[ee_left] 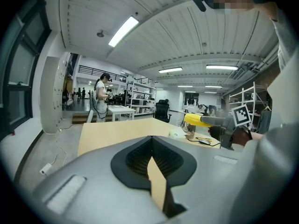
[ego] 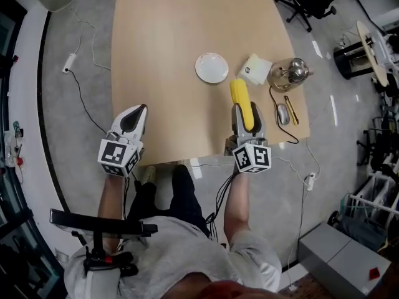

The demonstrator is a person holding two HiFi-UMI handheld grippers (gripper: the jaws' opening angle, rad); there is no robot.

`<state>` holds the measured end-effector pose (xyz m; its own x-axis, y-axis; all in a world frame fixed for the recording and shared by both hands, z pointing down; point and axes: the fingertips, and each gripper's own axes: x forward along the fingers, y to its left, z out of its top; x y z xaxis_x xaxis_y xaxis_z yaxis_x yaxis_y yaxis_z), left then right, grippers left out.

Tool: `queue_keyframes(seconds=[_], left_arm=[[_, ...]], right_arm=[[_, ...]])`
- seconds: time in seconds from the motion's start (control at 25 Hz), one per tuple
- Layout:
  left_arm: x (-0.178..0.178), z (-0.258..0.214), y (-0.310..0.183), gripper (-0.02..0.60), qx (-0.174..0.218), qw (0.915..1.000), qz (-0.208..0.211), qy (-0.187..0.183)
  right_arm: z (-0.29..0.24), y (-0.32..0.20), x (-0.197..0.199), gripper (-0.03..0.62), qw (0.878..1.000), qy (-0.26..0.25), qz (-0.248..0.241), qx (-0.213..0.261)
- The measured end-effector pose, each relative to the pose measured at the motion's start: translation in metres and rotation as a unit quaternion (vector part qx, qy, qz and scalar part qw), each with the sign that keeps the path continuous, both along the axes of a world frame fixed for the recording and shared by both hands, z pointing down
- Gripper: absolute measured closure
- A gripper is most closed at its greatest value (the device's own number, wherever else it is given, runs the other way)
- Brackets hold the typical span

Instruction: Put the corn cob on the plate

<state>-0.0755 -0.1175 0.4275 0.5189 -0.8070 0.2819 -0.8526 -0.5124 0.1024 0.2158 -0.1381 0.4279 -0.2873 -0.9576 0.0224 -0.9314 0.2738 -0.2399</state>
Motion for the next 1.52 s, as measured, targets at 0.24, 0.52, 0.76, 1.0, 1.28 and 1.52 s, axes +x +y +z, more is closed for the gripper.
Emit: queue_keyframes(seconds=[0.24,0.52,0.76,1.0,1.28,1.52], left_arm=[[-0.005,0.011,-0.022,0.561,0.002,0.9999,-0.014,0.004],[0.000,0.031,-0.048,0.561,0.003,0.9997,-0.023,0.005],[0.009,0.052,-0.058,0.561,-0.002,0.9998,-0.019,0.010],[0.013,0.079,-0.067,0.561,-0.009,0.9997,-0.017,0.012],[0.012,0.102,-0.070,0.561,-0.018,0.9996,-0.018,0.015],[0.008,0.115,-0.073,0.561,-0.024,0.9993,-0.020,0.022]], right_arm=[[0.030,-0.042,-0.017,0.355,0.999,0.018,-0.027,-0.008],[0.066,-0.081,-0.018,0.355,0.999,0.022,-0.043,-0.023],[0.095,-0.106,-0.020,0.355,0.998,0.022,-0.052,-0.035],[0.129,-0.121,-0.024,0.355,0.997,0.022,-0.057,-0.050],[0.158,-0.136,-0.027,0.353,0.995,0.027,-0.062,-0.068],[0.179,-0.147,-0.031,0.353,0.993,0.036,-0.059,-0.094]])
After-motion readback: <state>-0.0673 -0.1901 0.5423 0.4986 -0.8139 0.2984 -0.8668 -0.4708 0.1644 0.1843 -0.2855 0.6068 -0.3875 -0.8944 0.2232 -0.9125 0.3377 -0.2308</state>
